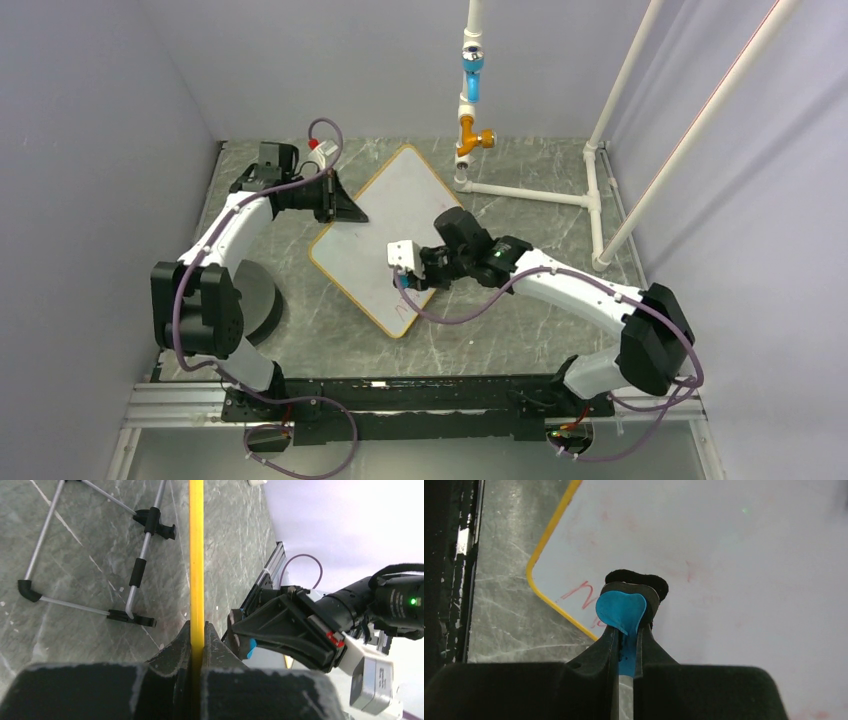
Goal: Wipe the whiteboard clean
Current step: Erase the whiteboard at the center of the board.
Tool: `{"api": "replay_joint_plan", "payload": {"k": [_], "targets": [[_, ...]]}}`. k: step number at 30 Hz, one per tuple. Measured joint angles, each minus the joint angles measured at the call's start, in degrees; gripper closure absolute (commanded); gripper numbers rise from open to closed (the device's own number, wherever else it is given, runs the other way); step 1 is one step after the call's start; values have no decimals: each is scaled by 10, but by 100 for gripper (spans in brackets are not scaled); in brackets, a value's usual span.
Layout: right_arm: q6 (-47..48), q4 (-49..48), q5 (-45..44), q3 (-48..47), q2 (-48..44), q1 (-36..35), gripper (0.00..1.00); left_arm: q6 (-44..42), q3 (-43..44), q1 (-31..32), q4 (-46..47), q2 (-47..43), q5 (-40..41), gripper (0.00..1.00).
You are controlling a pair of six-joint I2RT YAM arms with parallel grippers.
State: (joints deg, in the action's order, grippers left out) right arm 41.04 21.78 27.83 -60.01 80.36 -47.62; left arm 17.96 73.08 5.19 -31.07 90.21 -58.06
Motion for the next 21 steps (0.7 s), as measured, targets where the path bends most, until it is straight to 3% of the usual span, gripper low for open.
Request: {"api": "replay_joint_plan", "payload": {"k": [13,21], "targets": [[44,-75,-87,128,22,-104,100,-25,-16,11,34,34,-12,100],[-17,-189,-231,141,59,-106,100,-47,-26,17,31,34,-18,100]]}}
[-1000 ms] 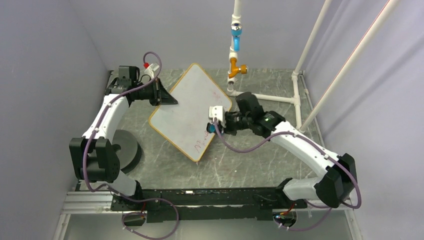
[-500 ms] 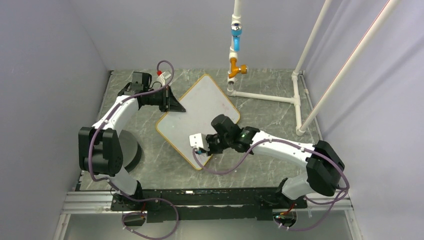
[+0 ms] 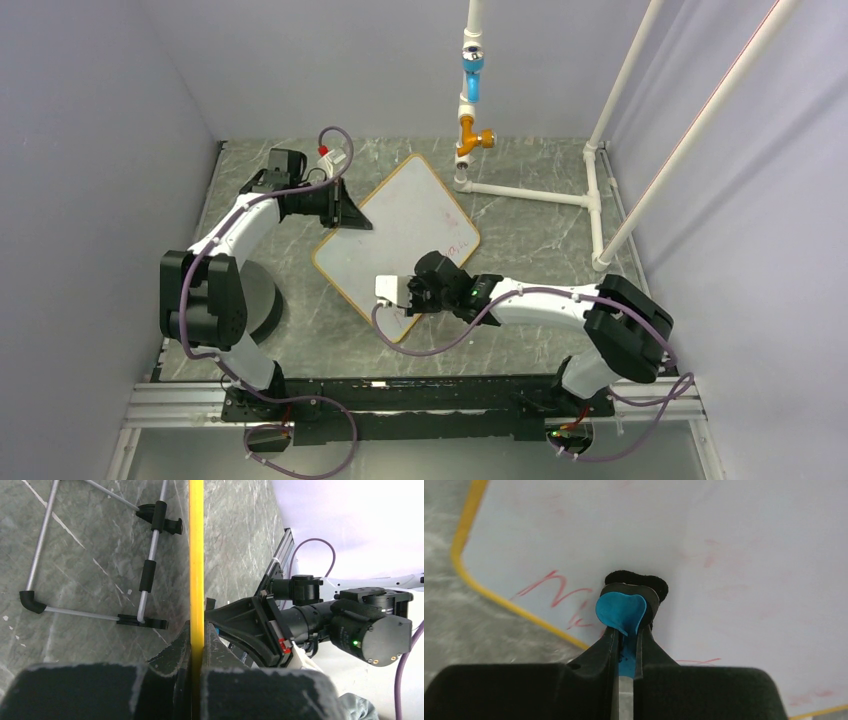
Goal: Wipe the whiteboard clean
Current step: Erase the whiteboard at the center of the board.
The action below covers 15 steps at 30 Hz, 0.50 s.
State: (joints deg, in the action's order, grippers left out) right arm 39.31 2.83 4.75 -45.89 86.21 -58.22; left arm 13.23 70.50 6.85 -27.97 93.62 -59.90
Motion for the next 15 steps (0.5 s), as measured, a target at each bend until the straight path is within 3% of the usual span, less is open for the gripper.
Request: {"api": "replay_joint_plan", "payload": {"k": [5,15], "targets": [[-30,-51,-58,0,5,0,100,-19,0,7,-2,1,2,100],[-5,-3,19,0,23,-72,100,-27,-2,10,-10,8,2,100]]}}
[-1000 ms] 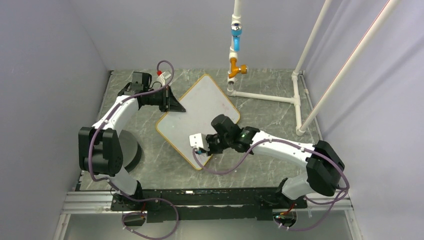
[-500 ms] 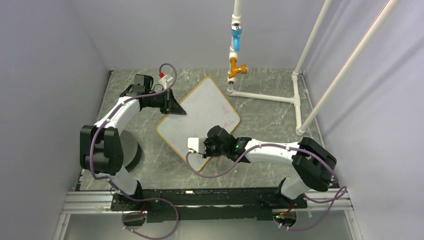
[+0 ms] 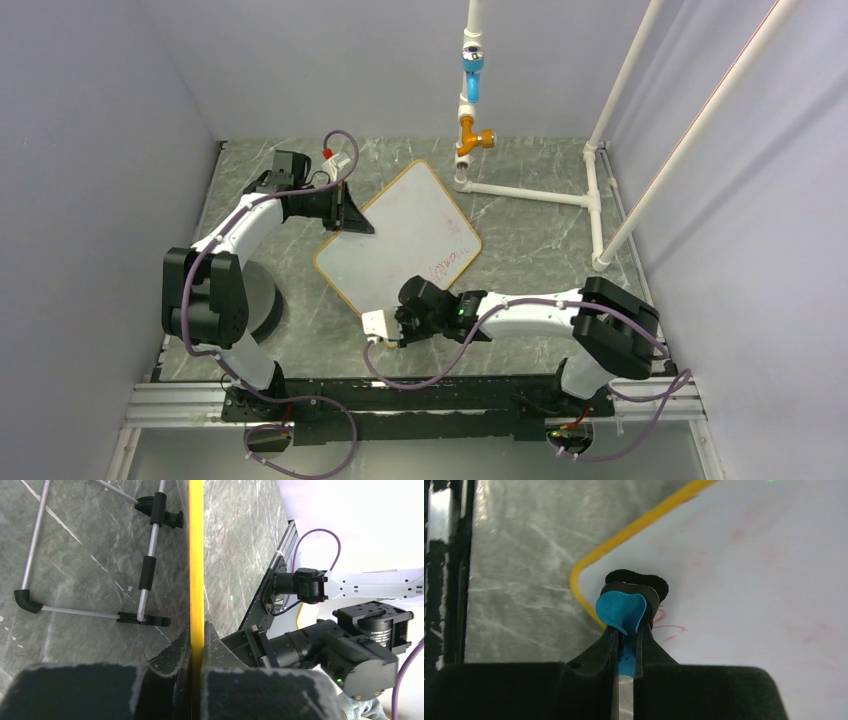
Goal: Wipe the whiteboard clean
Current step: Erase the whiteboard at the center of the board.
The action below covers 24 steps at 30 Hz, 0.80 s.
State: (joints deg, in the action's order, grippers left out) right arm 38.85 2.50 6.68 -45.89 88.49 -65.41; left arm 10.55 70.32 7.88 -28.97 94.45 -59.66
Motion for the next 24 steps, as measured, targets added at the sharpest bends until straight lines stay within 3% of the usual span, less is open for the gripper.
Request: {"api": "replay_joint_plan", "payload": {"k": [8,17,24], "targets": [[22,31,5,-2,30,-7,100,-4,0,-1,1,0,2,100],[-35,5,-47,-3,20,70,100,6,0,-12,13,0,11,100],[-28,3,-61,-3,21,7,100,0,0,-11,0,1,10,100]]}}
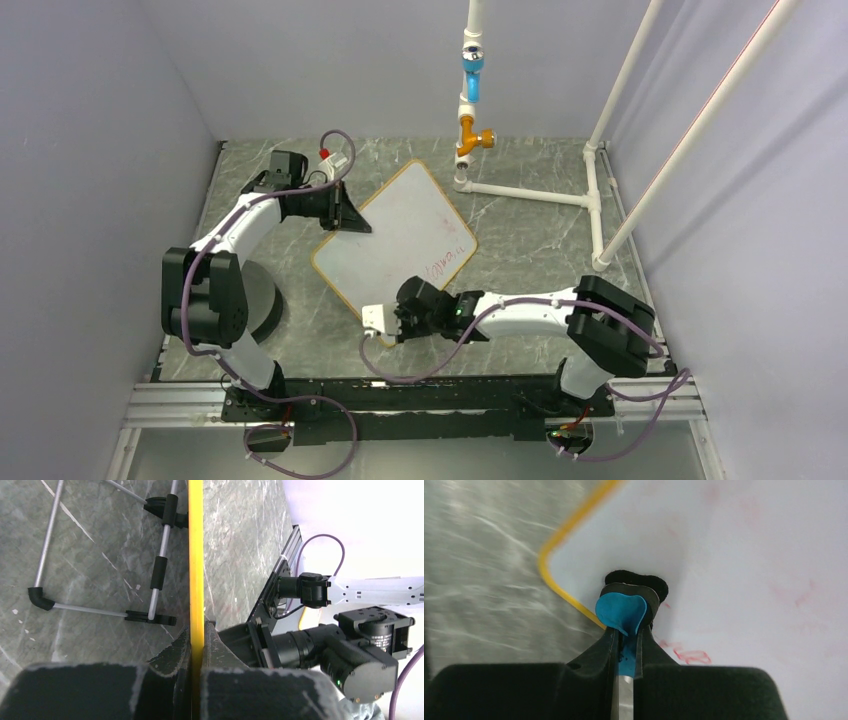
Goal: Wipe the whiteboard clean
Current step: Erase the whiteboard at the center of the board.
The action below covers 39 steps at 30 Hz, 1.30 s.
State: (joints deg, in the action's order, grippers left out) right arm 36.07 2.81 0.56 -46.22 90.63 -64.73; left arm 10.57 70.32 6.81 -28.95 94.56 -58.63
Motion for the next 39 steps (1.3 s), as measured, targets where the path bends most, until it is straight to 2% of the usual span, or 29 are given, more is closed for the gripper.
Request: {"api": "replay_joint_plan", "payload": {"k": [6,18,28,32,39], "targets": [[-7,-11,4,0,2,-38,100,-5,0,10,-8,2,-2,100],[-42,-33,-28,-8,2,34,100,1,0,-1,5,2,1,100],[0,29,65,-15,6,-25,100,-4,0,9,-9,2,-1,100],[10,50,85,-15,11,-29,100,-5,0,12,-9,2,-2,100],[24,69,47,-44,43,-46,100,-11,0,8,-9,2,-5,100]]}}
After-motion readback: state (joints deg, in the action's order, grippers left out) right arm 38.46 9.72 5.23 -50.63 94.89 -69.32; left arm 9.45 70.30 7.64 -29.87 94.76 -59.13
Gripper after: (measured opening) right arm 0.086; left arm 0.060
